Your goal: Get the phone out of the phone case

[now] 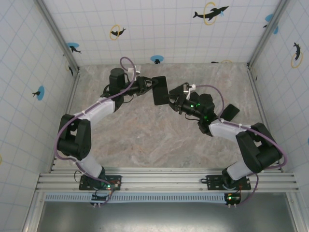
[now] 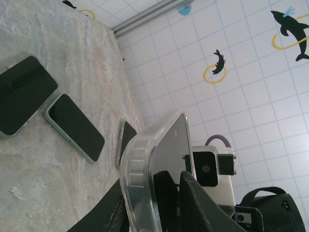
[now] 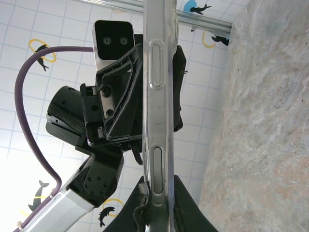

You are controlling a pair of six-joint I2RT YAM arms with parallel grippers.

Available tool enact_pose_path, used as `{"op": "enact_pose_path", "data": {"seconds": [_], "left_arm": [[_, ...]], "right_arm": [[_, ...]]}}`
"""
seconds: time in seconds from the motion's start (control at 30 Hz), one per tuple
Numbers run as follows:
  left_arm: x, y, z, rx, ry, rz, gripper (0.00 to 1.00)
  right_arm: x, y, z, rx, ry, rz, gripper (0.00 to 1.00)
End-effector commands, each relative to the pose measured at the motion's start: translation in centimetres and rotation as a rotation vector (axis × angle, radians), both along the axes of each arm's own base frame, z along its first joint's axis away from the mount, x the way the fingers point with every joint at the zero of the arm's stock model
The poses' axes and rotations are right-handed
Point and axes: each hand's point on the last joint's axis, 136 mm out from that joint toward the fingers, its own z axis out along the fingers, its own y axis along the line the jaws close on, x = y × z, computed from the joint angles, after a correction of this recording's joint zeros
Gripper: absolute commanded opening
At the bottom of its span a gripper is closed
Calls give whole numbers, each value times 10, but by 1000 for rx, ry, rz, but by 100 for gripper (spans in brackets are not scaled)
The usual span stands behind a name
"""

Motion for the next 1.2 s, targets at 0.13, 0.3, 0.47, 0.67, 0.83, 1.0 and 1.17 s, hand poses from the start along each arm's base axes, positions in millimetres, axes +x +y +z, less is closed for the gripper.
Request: {"op": "enact_pose_path", "data": {"seconds": [0.13, 0.3, 0.47, 0.67, 0.83, 1.0, 1.17], "left_arm": [[-11, -16, 33, -71, -100, -103, 24], [-11, -16, 33, -82, -93, -106, 9], [-9, -14, 36, -97, -88, -73, 2], [3, -5, 48, -154, -85, 52, 0], [14, 13, 57, -207, -80, 221, 0], [21, 33, 61, -240, -84, 413, 0], [9, 31, 66, -289, -76, 504, 0]], "right_arm": [[-9, 16, 15, 43, -31, 81, 0], [-11, 19, 14, 50, -27, 94, 0], [-9, 15, 12, 39, -37, 76, 14], [-8, 7, 9, 25, -60, 26, 32], [-8, -2, 10, 5, -120, -67, 40], [-13, -6, 16, 27, -183, -169, 49], [-16, -9, 20, 75, -203, -231, 47]]}}
